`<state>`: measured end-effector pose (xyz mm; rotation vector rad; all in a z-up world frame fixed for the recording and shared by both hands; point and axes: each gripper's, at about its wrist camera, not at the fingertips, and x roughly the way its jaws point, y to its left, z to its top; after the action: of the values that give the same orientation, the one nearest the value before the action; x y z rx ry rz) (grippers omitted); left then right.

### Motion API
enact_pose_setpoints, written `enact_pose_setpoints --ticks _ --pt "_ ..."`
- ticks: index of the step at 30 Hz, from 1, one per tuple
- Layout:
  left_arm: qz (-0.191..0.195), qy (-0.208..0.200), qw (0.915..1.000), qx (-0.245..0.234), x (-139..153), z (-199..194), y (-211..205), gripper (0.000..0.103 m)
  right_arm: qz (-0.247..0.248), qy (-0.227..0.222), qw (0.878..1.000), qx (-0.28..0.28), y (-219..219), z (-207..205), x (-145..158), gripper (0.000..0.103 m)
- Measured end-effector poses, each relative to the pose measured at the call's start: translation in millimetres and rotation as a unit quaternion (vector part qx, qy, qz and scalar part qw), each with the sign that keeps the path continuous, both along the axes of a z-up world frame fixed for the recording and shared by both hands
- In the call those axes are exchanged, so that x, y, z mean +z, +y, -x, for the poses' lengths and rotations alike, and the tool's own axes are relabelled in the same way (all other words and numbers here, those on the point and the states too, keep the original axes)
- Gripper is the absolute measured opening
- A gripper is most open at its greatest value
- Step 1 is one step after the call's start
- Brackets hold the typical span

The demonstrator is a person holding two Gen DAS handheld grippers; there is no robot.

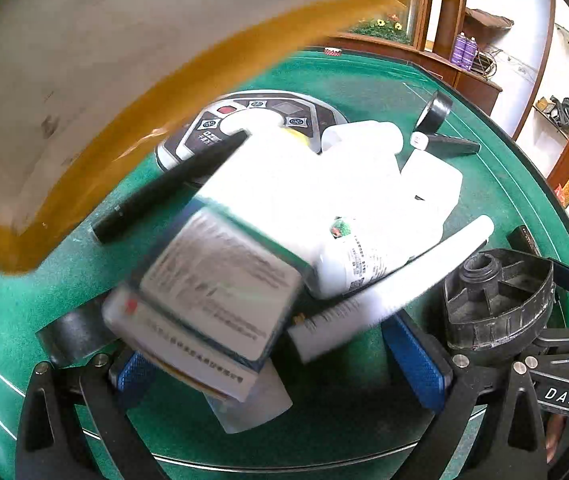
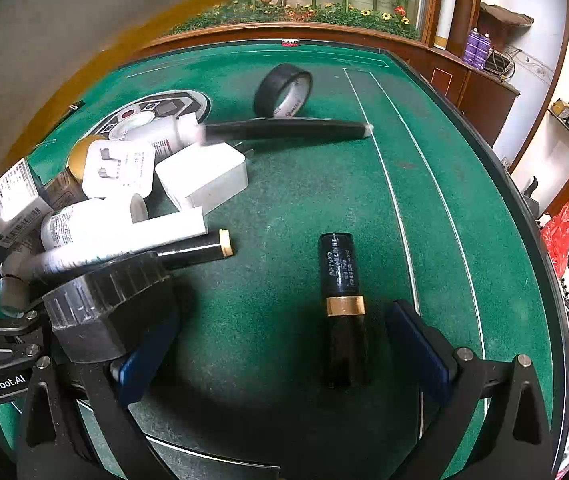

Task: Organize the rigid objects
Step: 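Reach the right tool to the black tape roll and close on it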

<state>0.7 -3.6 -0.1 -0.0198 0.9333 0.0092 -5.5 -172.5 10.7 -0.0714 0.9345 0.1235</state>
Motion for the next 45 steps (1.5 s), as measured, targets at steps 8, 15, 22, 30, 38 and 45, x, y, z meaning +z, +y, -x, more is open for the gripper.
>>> enact_pose_setpoints --ticks 8,15,22,30,38,45 --pt "0.000 0.000 1.0000 0.000 0.3 -1.2 0.1 0.103 0.000 0.000 1.000 0.000 -0.8 -0.9 -1.3 0.103" --pt "0.000 0.000 1.0000 0.000 0.0 -1.3 -0.2 0.103 0.000 0.000 1.000 0.000 -0.7 -0.9 -1.5 0.103" --pt "0.000 0.000 1.0000 0.000 -0.2 -1.3 -0.4 0.103 0.000 0.000 1.000 0.001 -0.9 -0.8 -1.3 0.103" --pt "0.000 0.000 1.0000 0.000 -0.7 -1.3 -0.8 0.103 -0.042 -0.016 0.999 0.029 -21.9 15.2 25.0 0.102" --pt "0.000 0.000 1.0000 0.000 -1.7 -1.8 -2.1 0.103 -0.059 -0.069 0.996 0.012 -45.5 5.8 69.1 0.095" --pt "0.001 0.000 1.0000 0.002 -1.7 -1.8 -1.7 0.103 -0.100 -0.089 0.991 -0.016 -55.3 -69.9 102.3 0.082"
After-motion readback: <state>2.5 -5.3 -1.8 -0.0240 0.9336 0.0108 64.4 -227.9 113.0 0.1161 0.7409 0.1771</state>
